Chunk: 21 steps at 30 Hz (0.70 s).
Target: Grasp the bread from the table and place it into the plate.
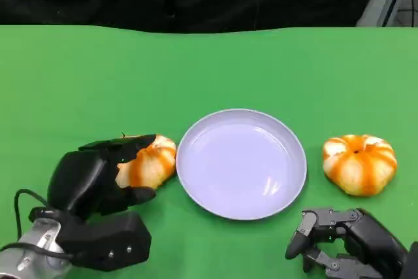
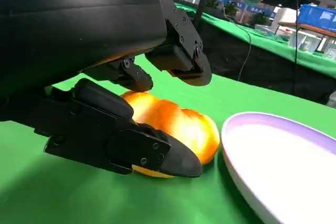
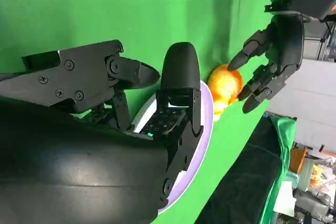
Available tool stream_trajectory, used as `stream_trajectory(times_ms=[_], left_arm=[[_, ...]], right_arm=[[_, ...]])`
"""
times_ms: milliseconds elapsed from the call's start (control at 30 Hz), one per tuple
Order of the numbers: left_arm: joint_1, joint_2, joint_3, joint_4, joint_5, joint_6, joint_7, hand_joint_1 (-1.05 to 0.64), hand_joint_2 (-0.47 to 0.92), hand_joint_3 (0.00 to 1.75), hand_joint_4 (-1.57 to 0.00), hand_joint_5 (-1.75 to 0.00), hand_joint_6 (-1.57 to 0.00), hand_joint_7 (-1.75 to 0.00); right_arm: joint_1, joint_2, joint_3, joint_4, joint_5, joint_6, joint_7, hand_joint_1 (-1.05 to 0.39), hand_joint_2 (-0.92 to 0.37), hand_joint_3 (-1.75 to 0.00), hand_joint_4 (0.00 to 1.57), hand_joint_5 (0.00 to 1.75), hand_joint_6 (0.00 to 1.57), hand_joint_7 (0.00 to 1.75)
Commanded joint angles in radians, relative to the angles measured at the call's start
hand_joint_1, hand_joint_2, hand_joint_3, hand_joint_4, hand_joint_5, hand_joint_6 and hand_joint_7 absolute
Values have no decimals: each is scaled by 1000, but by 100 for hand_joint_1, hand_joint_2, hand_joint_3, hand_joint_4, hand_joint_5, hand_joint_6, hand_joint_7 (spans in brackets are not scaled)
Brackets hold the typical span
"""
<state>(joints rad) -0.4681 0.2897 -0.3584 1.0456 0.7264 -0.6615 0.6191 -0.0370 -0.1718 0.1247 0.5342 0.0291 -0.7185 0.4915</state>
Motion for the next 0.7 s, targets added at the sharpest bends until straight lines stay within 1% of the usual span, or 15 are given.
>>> stream_trajectory(times_ms=[33, 267, 400, 700], left_arm=[[-24, 6, -13, 28, -10, 15, 14, -76, 92, 7, -59, 0, -61, -1], [-29, 7, -25, 36, -19, 15, 18, -76, 92, 7, -59, 0, -62, 0], [-56, -13, -39, 80, -21, 42, -2, -74, 92, 5, -60, 0, -62, -1], [-74, -15, -70, 123, -22, 76, -25, -71, 91, 1, -59, 0, -62, 0]], right_arm=[[8, -9, -5, 0, 0, -9, -7, 0, -92, -46, 71, 153, 81, 106], [8, -9, -5, 0, -1, -11, -8, 1, -92, -46, 72, 153, 82, 106], [8, -12, -7, -1, 4, -9, -2, 0, -92, -46, 72, 153, 82, 106], [12, -10, -7, -10, 4, 1, -5, -1, -92, -46, 72, 154, 81, 106]])
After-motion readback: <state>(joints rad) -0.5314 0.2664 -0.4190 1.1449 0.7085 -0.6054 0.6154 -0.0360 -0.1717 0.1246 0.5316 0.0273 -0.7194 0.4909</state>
